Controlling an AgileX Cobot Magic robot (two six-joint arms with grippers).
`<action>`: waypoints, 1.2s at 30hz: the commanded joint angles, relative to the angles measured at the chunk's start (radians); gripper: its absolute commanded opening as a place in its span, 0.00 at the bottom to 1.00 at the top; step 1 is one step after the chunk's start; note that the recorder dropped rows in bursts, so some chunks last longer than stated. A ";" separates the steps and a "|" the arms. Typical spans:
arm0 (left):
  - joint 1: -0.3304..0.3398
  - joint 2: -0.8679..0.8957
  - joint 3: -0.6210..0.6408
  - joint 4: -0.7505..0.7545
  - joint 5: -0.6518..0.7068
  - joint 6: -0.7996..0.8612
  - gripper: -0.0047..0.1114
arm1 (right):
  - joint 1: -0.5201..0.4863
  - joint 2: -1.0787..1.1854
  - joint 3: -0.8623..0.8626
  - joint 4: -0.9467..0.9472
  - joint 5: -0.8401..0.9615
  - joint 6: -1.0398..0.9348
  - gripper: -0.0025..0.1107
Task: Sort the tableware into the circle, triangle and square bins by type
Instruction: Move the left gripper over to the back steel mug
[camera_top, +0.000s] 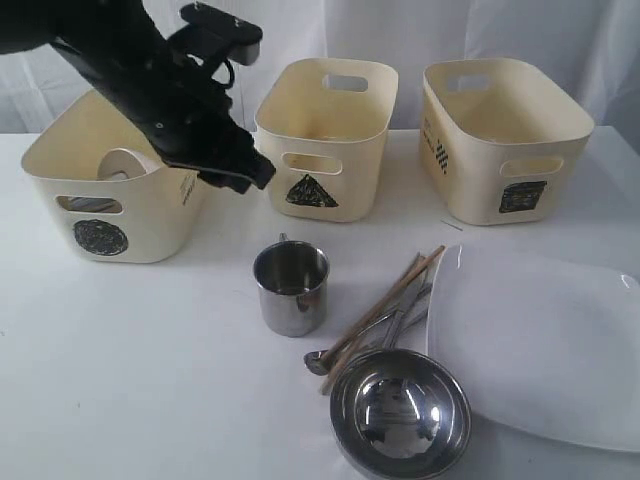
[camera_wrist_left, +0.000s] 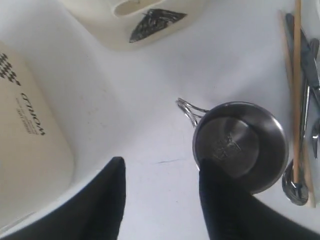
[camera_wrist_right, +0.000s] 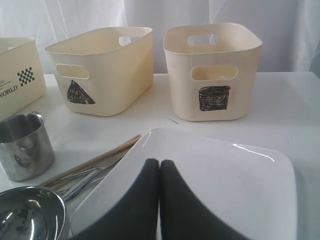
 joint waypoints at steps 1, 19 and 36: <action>-0.016 0.057 0.000 -0.011 0.031 0.006 0.50 | -0.006 -0.006 0.002 0.000 -0.009 -0.001 0.02; -0.057 0.130 0.000 -0.046 -0.019 -0.023 0.49 | -0.006 -0.006 0.002 0.000 -0.009 -0.001 0.02; -0.058 0.200 0.000 -0.050 -0.062 -0.118 0.60 | -0.006 -0.006 0.002 0.000 -0.009 -0.001 0.02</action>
